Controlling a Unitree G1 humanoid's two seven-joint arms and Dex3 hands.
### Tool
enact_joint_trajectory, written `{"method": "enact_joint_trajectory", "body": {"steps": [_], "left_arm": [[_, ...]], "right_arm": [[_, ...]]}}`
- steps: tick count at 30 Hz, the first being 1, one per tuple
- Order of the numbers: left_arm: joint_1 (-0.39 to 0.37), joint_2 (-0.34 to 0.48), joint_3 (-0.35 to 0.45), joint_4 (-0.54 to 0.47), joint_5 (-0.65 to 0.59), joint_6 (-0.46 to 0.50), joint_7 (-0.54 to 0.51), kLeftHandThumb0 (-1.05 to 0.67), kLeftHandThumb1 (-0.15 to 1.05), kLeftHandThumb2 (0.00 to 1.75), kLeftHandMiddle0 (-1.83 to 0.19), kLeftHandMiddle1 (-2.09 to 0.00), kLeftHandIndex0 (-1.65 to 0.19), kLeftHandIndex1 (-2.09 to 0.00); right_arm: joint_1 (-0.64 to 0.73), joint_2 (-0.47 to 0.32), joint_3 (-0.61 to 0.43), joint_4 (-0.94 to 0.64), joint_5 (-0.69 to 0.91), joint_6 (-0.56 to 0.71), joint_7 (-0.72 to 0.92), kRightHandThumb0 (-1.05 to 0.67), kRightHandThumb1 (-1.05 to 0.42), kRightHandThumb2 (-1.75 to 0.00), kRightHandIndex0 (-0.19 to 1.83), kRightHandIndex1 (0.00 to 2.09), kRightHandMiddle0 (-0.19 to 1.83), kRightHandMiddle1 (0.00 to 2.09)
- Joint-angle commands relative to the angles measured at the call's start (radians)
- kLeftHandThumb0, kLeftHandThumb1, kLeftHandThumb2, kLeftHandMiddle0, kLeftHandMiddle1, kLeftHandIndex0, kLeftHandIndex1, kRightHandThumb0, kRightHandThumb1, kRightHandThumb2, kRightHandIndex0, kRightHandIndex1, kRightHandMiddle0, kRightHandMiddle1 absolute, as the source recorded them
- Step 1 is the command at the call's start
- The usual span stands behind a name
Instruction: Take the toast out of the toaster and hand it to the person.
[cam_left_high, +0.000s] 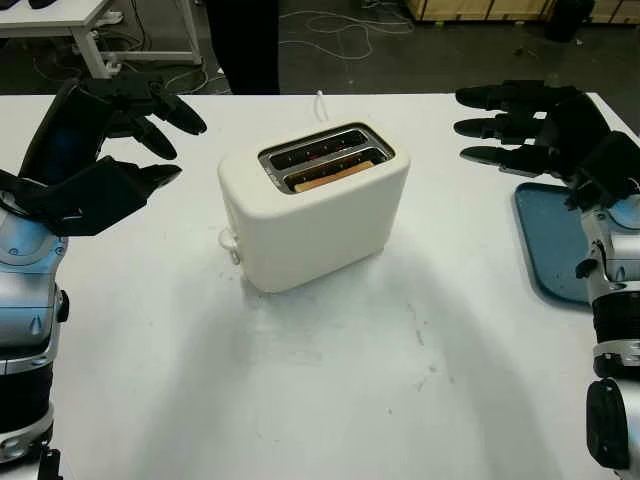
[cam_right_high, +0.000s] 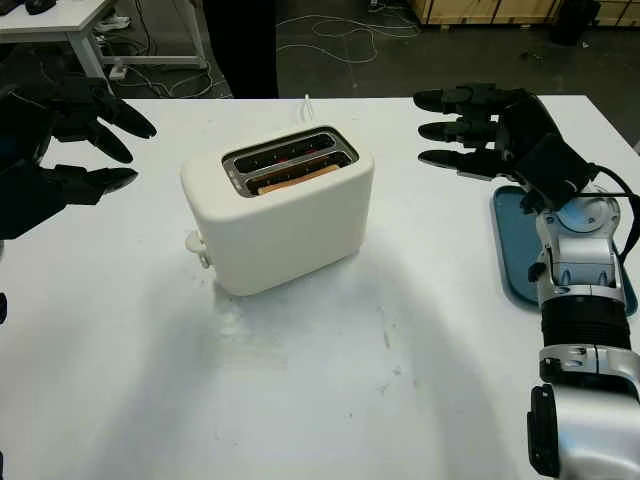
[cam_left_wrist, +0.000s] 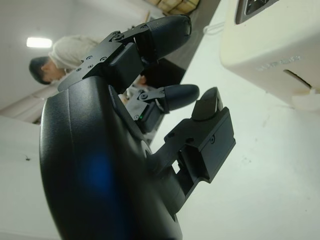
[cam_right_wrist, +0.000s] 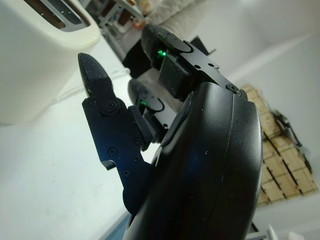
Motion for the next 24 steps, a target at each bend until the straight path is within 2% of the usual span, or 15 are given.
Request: {"method": "enact_joint_trajectory", "body": {"steps": [1, 24], "left_arm": [[0.001, 0.002, -0.005, -0.008, 0.002, 0.004, 0.000, 0.40, 0.54, 0.55, -0.75, -1.16, -0.74, -0.90], [-0.009, 0.002, -0.011, -0.001, 0.016, -0.004, 0.010, 0.43, 0.54, 0.54, -0.77, -1.17, -0.75, -0.94]], "right_arm": [[0.013, 0.004, -0.001, -0.003, 0.002, -0.001, -0.007, -0.24, -0.78, 0.00, 0.91, 0.00, 0.82, 0.00], [0.008, 0.007, -0.002, 0.003, 0.007, 0.003, -0.005, -0.28, -0.77, 0.00, 0.92, 0.01, 0.83, 0.00]]}}
